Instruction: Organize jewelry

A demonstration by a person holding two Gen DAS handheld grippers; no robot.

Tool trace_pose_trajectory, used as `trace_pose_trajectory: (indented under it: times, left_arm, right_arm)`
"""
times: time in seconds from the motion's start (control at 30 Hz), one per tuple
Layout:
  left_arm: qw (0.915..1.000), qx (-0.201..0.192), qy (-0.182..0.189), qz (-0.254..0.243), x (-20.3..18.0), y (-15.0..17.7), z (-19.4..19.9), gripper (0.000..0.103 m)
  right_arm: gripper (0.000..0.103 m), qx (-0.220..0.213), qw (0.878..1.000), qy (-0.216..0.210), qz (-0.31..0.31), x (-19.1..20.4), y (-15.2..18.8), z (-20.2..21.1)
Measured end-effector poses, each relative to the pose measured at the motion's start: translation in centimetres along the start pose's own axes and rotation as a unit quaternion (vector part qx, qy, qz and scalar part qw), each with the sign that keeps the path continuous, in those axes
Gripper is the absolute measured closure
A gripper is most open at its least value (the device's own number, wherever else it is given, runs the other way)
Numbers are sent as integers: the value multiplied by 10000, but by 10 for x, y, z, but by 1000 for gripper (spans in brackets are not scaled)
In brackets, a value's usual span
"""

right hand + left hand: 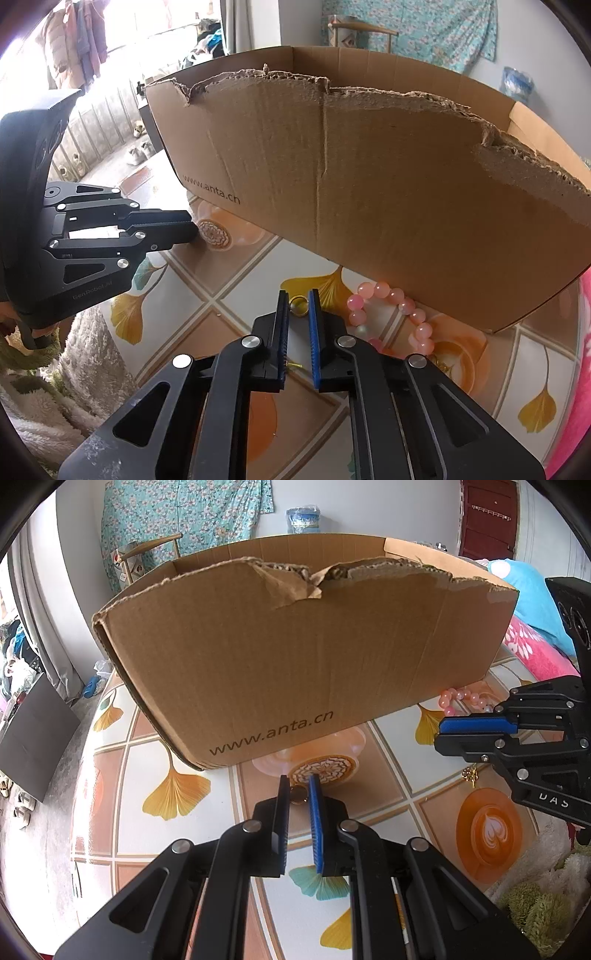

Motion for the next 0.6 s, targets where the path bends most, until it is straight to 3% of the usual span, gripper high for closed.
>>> trace_pose_trajectory:
  times: [0.6]
  left_arm:
    - [9995, -292, -21, -96, -6, -6, 27, 93]
  right_arm:
    - [95, -376, 9993, -7, -64, -4, 0, 31]
Point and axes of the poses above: each gripper's, at about its wrist camera, not at the fingertips, and z roughly against the way its jaws point, x to its left, y to its underside, the point moved 5 cm from there along -z, roughly the way its jaws point, and after that the axes turned 7 degrees about y, right-handed, at the moved point
